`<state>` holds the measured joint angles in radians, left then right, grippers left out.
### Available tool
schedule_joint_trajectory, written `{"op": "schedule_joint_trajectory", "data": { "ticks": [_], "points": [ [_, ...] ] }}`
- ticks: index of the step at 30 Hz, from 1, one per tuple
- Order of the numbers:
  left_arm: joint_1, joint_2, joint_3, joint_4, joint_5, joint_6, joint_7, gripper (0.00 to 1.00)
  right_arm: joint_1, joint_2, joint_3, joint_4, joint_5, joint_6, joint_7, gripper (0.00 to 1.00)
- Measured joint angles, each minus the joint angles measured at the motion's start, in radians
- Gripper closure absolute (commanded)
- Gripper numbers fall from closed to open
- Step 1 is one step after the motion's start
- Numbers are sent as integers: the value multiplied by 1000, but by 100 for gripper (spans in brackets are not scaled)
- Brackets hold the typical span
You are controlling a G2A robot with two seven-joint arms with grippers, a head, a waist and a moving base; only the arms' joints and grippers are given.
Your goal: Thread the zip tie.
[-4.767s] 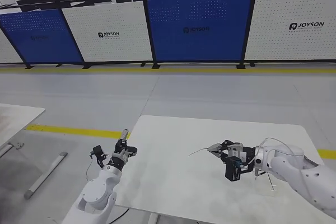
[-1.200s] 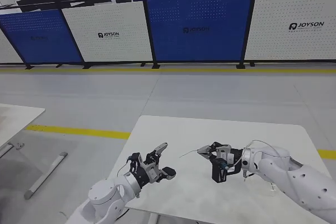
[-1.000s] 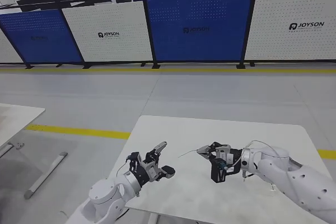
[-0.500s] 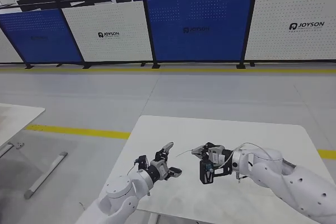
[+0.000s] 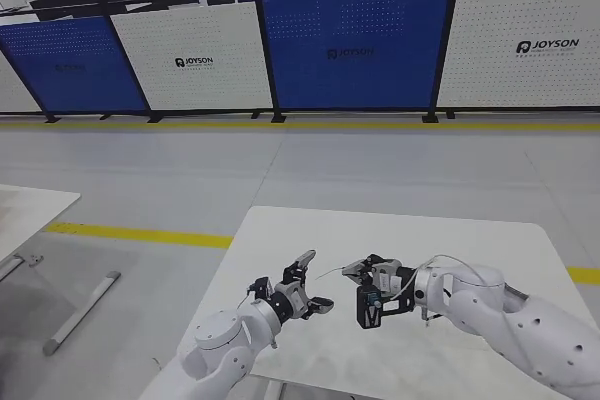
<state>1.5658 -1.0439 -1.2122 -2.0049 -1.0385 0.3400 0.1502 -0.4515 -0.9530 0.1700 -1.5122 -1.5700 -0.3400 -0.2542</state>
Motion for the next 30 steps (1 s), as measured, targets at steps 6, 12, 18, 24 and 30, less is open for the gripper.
{"op": "schedule_joint_trajectory", "data": {
  "ticks": [6, 12, 18, 24, 30],
  "points": [
    [-3, -1, 2, -1, -5, 0, 13, 0, 0, 0, 0, 0, 0, 0, 0, 100],
    [-7, -6, 11, 2, 7, -32, 42, 0, 0, 0, 0, 0, 0, 0, 0, 100],
    [-54, -29, 64, 1, -51, -80, 139, 0, 0, 0, 0, 0, 0, 0, 0, 100],
    [-59, -32, 69, 4, -53, -77, 157, 0, 0, 0, 0, 0, 0, 0, 0, 100],
    [-72, -39, 75, 33, -61, -106, 163, 0, 0, 0, 0, 0, 0, 0, 0, 100]
  ]
}}
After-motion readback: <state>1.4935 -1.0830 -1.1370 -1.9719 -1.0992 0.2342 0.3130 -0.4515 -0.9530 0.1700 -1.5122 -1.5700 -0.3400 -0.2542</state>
